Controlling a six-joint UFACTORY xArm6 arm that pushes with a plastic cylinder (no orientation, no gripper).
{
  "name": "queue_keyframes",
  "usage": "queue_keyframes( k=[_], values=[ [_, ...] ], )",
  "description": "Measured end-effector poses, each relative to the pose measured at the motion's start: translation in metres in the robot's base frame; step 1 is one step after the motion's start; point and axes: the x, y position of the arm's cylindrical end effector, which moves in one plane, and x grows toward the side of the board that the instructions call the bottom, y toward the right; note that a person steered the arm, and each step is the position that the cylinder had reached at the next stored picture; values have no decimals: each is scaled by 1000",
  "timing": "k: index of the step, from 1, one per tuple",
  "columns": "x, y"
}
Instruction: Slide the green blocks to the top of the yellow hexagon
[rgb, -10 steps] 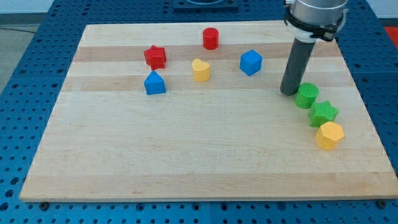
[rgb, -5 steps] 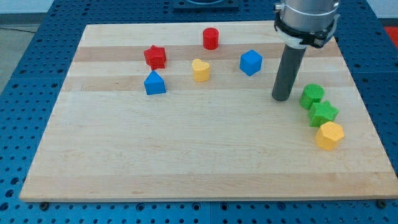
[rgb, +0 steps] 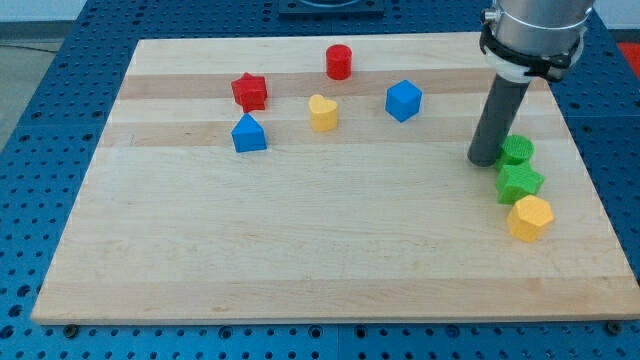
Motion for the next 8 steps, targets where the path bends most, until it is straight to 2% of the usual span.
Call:
queue_keyframes(
  k=[1,3,4,8],
  values=[
    [0,-4],
    [7,-48],
    [24,-49],
    [46,-7]
  ],
)
